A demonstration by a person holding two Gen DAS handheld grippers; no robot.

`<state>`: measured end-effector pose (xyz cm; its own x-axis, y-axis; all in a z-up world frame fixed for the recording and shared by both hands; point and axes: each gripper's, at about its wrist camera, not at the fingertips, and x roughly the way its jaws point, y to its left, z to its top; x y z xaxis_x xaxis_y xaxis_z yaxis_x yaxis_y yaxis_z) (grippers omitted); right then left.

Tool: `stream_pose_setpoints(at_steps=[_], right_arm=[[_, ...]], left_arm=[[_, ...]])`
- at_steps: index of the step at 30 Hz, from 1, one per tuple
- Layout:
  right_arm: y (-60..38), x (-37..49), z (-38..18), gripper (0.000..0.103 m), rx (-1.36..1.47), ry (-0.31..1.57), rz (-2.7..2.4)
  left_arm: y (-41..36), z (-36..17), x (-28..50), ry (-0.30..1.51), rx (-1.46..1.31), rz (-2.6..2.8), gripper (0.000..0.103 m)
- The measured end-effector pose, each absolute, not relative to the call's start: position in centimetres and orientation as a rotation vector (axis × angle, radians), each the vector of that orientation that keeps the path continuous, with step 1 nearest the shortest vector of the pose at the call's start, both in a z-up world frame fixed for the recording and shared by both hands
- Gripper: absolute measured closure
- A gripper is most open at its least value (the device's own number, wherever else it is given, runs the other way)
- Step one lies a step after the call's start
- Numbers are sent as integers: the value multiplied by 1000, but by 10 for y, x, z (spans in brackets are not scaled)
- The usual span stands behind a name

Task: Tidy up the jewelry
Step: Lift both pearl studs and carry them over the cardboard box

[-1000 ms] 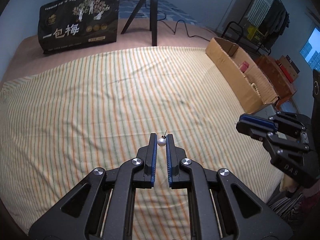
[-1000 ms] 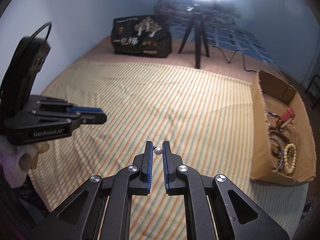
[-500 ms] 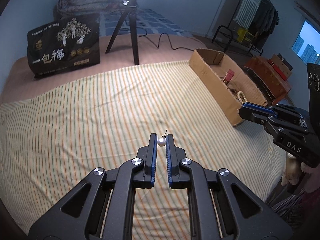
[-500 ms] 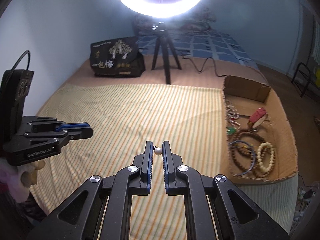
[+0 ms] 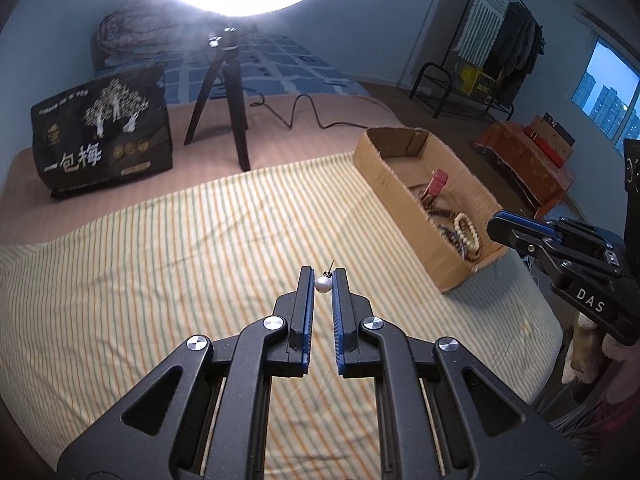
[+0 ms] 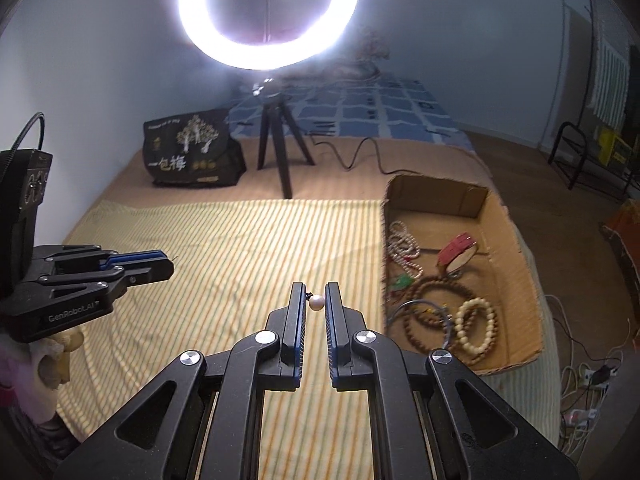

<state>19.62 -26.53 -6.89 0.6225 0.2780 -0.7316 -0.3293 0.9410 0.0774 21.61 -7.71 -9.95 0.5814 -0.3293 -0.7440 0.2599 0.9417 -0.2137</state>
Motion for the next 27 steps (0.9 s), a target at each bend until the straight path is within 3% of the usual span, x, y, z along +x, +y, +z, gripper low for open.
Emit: stream_pose_setpoints(at_steps=[27], right_arm=[[-342,234,-57,95,73,823,192]], left_arm=[[-203,-60,324,797,-45,-475,96]])
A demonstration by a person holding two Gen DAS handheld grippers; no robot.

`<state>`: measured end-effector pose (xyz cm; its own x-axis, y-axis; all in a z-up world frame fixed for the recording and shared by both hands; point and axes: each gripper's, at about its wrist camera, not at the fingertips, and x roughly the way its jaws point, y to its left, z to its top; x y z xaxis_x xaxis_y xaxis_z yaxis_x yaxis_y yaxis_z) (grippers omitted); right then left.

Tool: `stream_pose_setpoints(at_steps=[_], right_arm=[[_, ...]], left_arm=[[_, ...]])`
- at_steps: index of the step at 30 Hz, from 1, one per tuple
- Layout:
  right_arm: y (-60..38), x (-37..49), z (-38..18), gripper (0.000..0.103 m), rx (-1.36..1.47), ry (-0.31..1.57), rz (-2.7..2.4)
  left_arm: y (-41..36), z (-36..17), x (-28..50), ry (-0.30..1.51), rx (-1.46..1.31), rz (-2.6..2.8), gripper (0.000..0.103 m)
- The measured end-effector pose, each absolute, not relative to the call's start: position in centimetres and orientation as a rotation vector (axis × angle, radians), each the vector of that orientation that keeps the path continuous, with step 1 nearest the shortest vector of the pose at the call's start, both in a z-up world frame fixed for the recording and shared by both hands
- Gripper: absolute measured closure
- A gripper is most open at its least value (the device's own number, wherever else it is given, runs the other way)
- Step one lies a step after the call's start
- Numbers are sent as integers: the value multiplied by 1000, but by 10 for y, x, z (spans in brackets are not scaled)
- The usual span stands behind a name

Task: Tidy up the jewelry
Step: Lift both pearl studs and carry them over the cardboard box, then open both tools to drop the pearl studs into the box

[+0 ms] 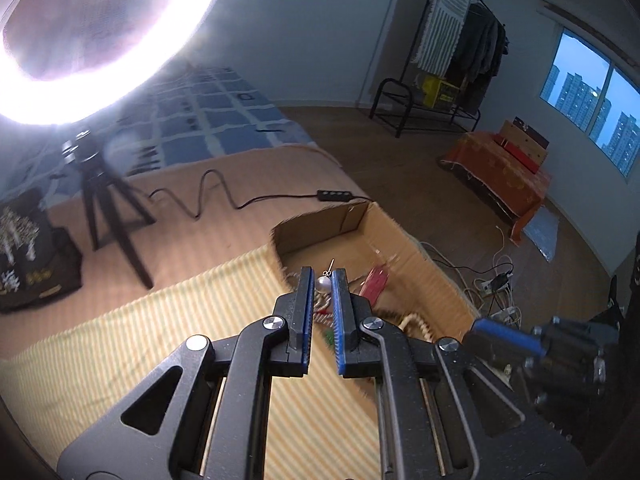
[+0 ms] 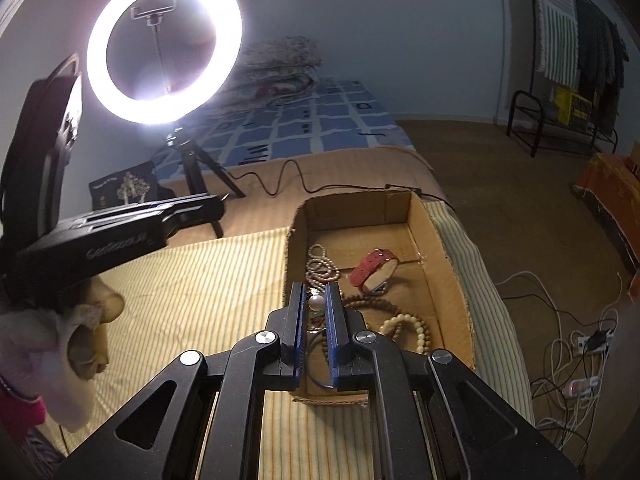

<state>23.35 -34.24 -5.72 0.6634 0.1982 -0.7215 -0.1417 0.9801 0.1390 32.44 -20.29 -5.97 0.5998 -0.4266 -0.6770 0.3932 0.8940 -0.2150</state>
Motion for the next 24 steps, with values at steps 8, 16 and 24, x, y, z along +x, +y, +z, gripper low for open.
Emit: stream_pose_setpoints(at_steps=[8,16,24], right_arm=[[-356,241,-62,95,98,843,158],[-358,247,-69,95,112,864,140],[-361,252,-71,95,115,870,116]], left_arm=[[-240,-66,350,806,-3,-500,96],[-260,-77,371,828,9,-501,96],[-270,-79,382,832,21,-504,96]])
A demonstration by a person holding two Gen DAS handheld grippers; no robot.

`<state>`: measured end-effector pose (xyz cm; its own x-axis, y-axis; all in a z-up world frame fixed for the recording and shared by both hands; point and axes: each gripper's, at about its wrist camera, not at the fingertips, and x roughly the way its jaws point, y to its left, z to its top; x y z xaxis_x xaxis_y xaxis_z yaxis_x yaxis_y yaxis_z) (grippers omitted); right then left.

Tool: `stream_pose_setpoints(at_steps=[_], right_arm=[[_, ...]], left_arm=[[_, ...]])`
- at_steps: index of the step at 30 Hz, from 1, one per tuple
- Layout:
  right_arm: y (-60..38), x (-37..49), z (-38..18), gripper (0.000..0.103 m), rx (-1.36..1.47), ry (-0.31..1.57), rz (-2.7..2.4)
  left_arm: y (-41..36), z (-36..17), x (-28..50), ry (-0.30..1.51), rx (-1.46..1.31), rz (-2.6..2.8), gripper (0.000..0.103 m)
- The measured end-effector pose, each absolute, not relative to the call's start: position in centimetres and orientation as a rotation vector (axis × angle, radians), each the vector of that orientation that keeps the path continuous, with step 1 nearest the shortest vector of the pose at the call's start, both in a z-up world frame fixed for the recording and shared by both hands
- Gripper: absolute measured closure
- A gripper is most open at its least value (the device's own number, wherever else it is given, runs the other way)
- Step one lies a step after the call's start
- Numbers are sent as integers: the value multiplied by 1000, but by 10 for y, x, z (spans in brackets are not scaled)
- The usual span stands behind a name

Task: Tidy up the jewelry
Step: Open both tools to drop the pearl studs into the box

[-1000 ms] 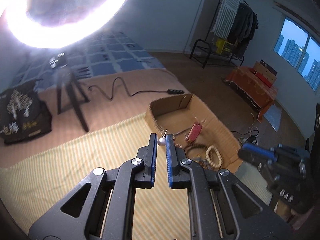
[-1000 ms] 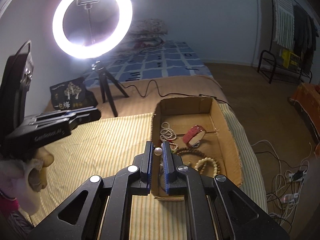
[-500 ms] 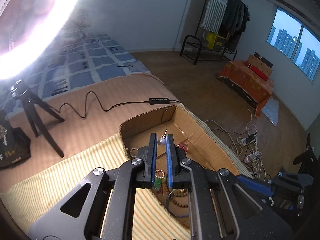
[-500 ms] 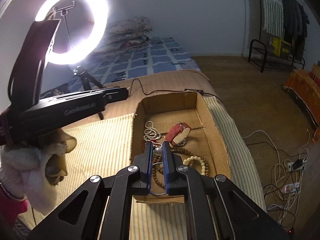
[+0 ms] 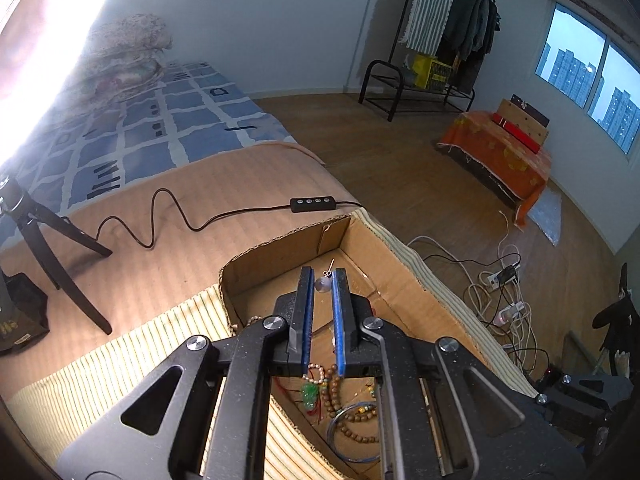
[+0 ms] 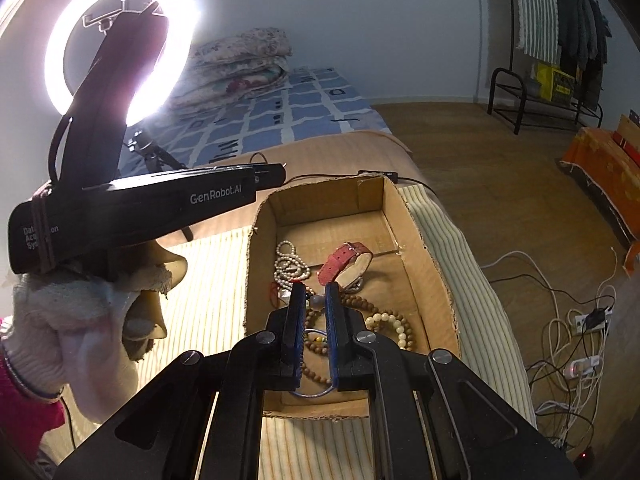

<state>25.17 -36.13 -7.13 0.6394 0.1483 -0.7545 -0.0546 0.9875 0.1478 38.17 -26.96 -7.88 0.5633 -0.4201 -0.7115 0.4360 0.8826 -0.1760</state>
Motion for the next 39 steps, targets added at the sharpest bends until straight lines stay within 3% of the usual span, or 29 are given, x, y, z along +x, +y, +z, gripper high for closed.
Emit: stream_pose_setpoints(at_steps=[12,13,14,15,16,18,22,24,39], right_arm=[[-360,252,-71,95,89,871,95],[-359,252,-71,95,85,872,92],[-359,252,-71,95,80,874,88],[-359,252,-71,92,76,874,85],[-358,253,-71,87,72,874,83],[-358,253,-71,61,67,874,82],[-356,252,-68,52,57,860,74],[-355,253,-68,40,47,859,59],[-355,248,-62,38,38,839,40]], left_arm=[[-275,-74,380,822,28,-491,96],[-276,-73,380,822,28,-490,95],[-276,-73,380,822,28,-490,83],[-276,-72,379,819,25,-491,66],[-276,-71,378,813,21,-493,62],[-275,-69,377,805,21,-490,61],[-275,-66,377,798,28,-485,61],[-275,-65,377,793,29,-483,57],[-274,-60,371,779,34,-480,54]])
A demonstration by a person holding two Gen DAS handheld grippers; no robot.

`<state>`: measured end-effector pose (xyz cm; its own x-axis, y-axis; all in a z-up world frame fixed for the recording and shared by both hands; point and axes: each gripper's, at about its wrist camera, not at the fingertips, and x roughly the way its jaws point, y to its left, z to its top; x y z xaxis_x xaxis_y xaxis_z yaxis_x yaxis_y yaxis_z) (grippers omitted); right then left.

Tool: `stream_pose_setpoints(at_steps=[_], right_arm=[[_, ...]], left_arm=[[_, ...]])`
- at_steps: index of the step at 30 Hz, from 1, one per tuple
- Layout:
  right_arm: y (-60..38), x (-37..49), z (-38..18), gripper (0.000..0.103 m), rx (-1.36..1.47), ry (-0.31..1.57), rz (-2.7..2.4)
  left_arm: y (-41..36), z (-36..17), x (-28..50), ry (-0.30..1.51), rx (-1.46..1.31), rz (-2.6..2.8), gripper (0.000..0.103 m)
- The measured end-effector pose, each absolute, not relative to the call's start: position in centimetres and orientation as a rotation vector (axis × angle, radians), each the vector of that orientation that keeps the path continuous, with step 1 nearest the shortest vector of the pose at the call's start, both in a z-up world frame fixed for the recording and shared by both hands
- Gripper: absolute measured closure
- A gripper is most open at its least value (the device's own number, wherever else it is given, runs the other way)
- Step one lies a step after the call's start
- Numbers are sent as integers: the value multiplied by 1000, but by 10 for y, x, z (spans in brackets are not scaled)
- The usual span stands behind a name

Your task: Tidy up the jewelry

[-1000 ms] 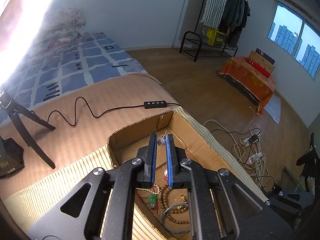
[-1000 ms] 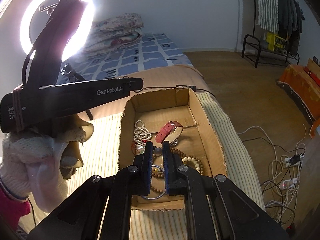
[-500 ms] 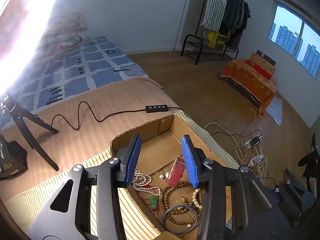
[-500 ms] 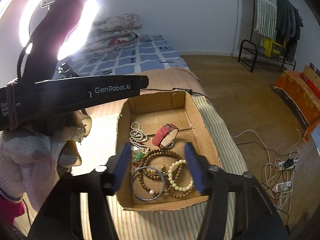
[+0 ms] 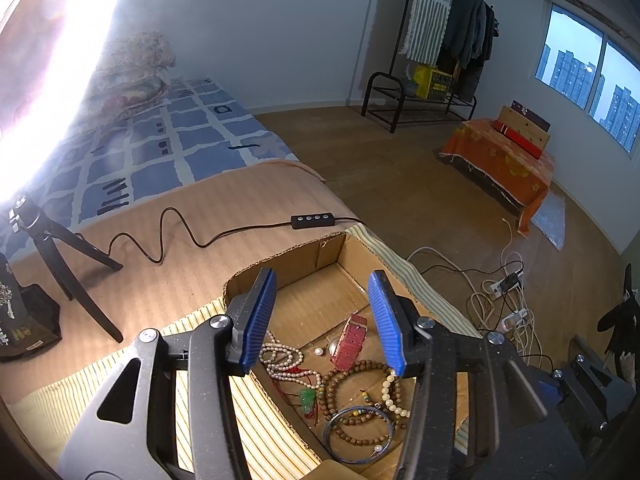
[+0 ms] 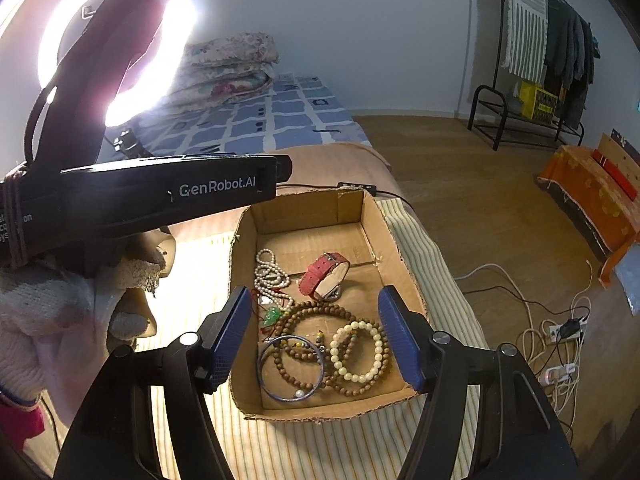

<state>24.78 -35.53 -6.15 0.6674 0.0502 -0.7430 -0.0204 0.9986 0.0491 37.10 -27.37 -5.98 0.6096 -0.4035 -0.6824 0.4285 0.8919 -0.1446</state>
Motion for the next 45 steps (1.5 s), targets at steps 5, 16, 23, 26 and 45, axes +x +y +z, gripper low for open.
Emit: stream_pose_setpoints(at_steps=[5,16,23,26,45], right_arm=[[-355,245,-58,38,37,829,38],[-354,237,-49,38,21,804,33],[-354,229,-38,38,5,777,27],[-352,226,-34,38,-2,765,29],[-346,207,-15,37,-48,702,36]], left_arm=[[-269,-52,366,770,34,-478,54],[-258,-34,349,741,31,-464,54],[-250,-19,330,712,34,-455,54],[-241,-12,320,698,31,-449,54],[-167,34,229,566,0,-403,54]])
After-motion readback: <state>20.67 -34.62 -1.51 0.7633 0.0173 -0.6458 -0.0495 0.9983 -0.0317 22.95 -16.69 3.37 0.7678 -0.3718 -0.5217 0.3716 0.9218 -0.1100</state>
